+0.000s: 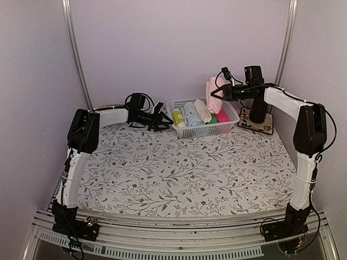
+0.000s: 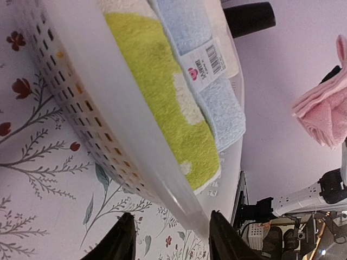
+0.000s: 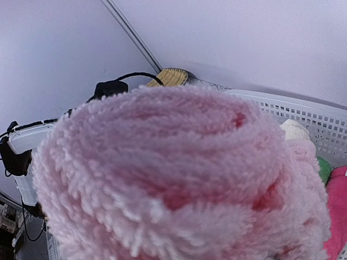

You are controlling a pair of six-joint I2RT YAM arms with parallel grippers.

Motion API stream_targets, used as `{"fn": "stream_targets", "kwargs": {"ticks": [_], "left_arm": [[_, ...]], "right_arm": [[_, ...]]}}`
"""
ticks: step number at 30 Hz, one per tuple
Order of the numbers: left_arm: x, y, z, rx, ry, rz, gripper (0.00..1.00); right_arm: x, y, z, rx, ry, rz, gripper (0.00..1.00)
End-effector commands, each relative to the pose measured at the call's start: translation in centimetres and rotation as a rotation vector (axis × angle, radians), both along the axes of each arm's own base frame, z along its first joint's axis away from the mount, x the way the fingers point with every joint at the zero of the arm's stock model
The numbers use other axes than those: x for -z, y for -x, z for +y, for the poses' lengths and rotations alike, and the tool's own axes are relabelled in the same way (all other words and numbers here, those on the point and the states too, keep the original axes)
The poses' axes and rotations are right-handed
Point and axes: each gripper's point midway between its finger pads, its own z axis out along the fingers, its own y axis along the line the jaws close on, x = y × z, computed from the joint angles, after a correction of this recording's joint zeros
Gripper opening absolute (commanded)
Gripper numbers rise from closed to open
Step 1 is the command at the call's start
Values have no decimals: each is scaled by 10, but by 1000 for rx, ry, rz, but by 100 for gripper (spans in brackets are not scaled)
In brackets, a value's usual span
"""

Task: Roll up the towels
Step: Move the storage box to the center of the board.

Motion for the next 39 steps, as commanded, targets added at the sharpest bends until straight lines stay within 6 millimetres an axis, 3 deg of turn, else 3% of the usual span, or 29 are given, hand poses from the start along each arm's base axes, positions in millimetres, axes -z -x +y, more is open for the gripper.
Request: {"fn": "stream_targets", "kwargs": {"ticks": [1, 9, 13, 18, 26, 33, 39], "left_arm": [[-3, -9, -8, 3, 76, 53, 44], [3, -5, -18, 31, 129, 118, 22], [0, -3, -23, 45, 155, 141, 0], [-7, 11, -21, 94, 169, 157, 0], [-24, 54, -3, 225, 171, 233, 0], [-19, 89, 21, 313, 133, 278, 0], [-9, 95, 53, 309, 77, 284, 0]], "right_arm": [[-39, 11, 2, 11, -25, -110, 8], [-44, 18, 2, 32, -11, -123, 8], [-39, 20, 5, 27, -1, -113, 7], [-31, 23, 6, 13, 8, -92, 7], [-33, 36, 20, -67, -24, -56, 8], [-25, 47, 30, -140, -60, 7, 8], [-13, 57, 44, -196, -82, 72, 9]]}}
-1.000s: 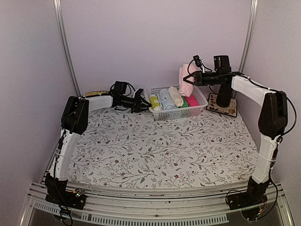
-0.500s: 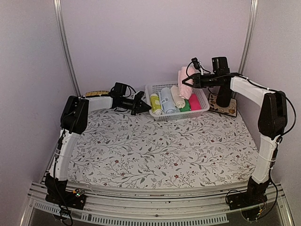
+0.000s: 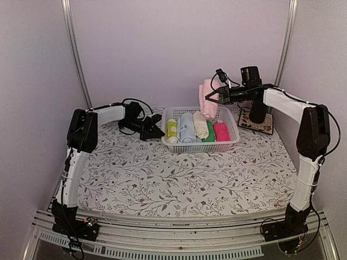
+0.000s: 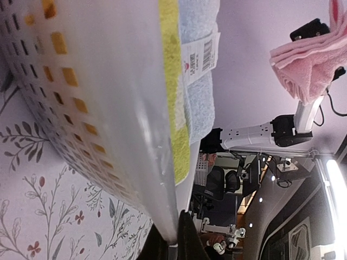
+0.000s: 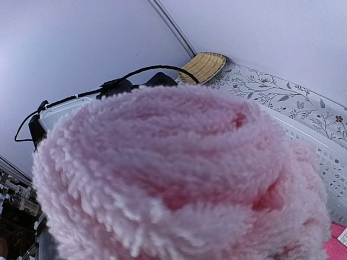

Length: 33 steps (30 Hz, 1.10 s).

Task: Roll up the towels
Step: Move the storage box to the center of the board, then place the towel in the storage box.

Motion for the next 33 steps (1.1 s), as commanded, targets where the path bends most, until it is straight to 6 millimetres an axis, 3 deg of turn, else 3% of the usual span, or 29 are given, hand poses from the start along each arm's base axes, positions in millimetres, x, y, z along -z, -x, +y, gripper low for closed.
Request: {"fn": "stream_targets", "kwargs": {"ticks": [1, 6, 8, 11, 17, 29, 33], "left_arm": [[2, 11, 32, 18, -51, -35, 0], [7, -1, 43, 3, -69, -58, 0], [8, -5, 48, -3, -74, -65, 15], [10, -8, 55, -10, -71, -66, 23], [11, -8, 66, -8, -84, -81, 51], [12, -1, 78, -20, -110, -109, 62], [13, -2, 79, -21, -113, -119, 62]], "right_arm": [[4, 12, 18, -85, -44, 55, 8], [21, 15, 28, -124, -105, 167, 9], [31, 11, 28, -123, -103, 205, 9], [49, 2, 25, -125, -101, 263, 9], [77, -18, 13, -88, -107, 337, 10], [124, -32, 6, -29, -68, 467, 14], [109, -16, 11, -111, -158, 446, 14]]}}
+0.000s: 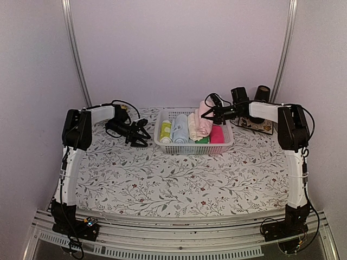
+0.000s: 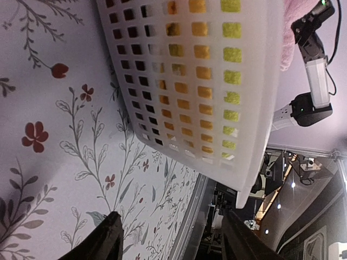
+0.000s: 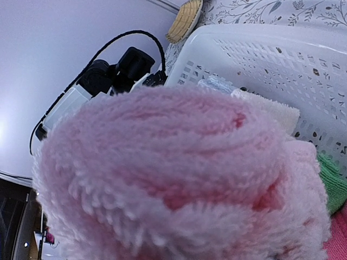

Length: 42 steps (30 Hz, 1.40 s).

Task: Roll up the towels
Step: Place the towel in the storage box.

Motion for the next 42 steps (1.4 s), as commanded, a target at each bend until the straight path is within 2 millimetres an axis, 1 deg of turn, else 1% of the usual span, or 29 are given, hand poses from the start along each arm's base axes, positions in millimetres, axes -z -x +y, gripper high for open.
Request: {"fn": "stream_targets", "kwargs": {"ticks": [1, 4, 7, 9, 12, 16, 19, 23, 28, 34, 38, 40, 41, 42], "left_arm": [[-20, -8, 4, -8, 10, -94, 62], [-20, -10, 4, -17, 9, -109, 63], [-22, -9, 4, -21, 16, -114, 63], [-24, -9, 4, -24, 19, -121, 63], [-27, -8, 4, -30, 24, -123, 63], [-27, -5, 5, -28, 26, -120, 63], [-27, -2, 5, -26, 23, -123, 63], [-27, 1, 6, -24, 20, -122, 63], [-23, 4, 8, -22, 15, -113, 63], [-17, 7, 11, -22, 7, -101, 63], [-11, 7, 12, -24, 1, -90, 64], [-7, 7, 13, -26, -4, -83, 63], [-6, 7, 14, -28, -5, -82, 64], [-5, 6, 15, -31, -6, -80, 64]], "right_arm": [[-22, 16, 6, -68, -127, -31, 14], [-41, 27, 8, -86, -165, -7, 14], [-57, 30, 5, -83, -173, -26, 15], [-63, 30, 3, -76, -171, -34, 15], [-59, 28, 1, -65, -161, -20, 14], [-51, 25, -5, -36, -129, -8, 14], [-44, 19, -10, -6, -80, 9, 14], [-30, 10, -14, 25, -24, 22, 14], [-2, -3, -21, 74, 58, 56, 15], [33, -5, -23, 83, 116, 123, 16], [44, -5, -24, 96, 161, 142, 16], [43, -6, -23, 101, 195, 136, 18], [58, -7, -22, 101, 225, 150, 23], [63, -8, -22, 102, 247, 152, 24]]}}
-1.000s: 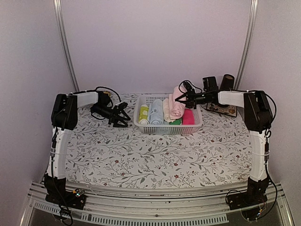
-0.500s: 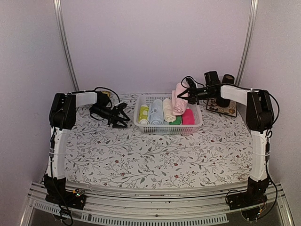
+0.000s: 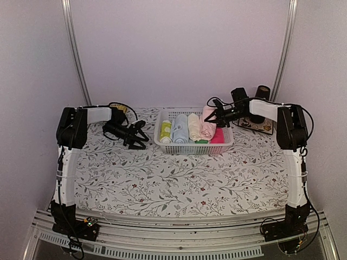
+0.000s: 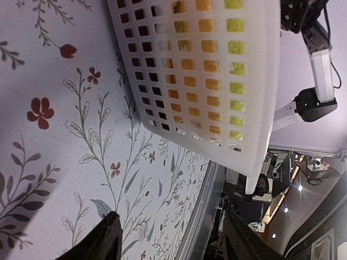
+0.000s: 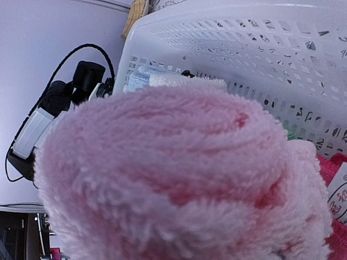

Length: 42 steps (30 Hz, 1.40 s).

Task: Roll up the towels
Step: Place the towel in the storage box.

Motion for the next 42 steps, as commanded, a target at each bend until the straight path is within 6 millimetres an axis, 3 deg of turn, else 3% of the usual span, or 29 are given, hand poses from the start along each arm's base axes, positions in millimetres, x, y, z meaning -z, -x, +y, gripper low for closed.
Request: {"fn": "stream_targets", "kwargs": {"ticks": [1, 8, 10, 11, 16, 17, 18, 28, 29, 31, 42], "left_arm": [[-8, -5, 7, -13, 8, -42, 63], [-3, -6, 14, -28, 4, -35, 64], [-2, -6, 15, -29, 3, -36, 63], [-2, -6, 16, -31, 2, -36, 63], [0, -4, 18, -36, 2, -33, 64], [1, -4, 18, -36, 1, -35, 63], [1, -4, 19, -37, 0, -35, 64], [-1, -5, 22, -50, -17, -49, 64], [-1, -4, 22, -50, -19, -48, 64], [-1, -4, 22, -49, -21, -50, 64], [0, -7, 25, -65, -31, -54, 64]], "right_arm": [[36, -5, -1, 10, 136, 27, 26], [44, -12, -6, 44, 245, 6, 47], [38, -12, -6, 50, 256, -6, 65], [35, -13, -6, 51, 265, -17, 69], [20, -17, -6, 67, 350, -75, 81], [17, -18, -7, 74, 370, -82, 96], [16, -18, -8, 78, 389, -87, 100], [9, -7, -4, 60, 448, -107, 99], [-8, -7, -5, 69, 440, -132, 99], [-19, -4, -4, 74, 438, -148, 99], [-39, 6, -14, 86, 480, -172, 99]]}}
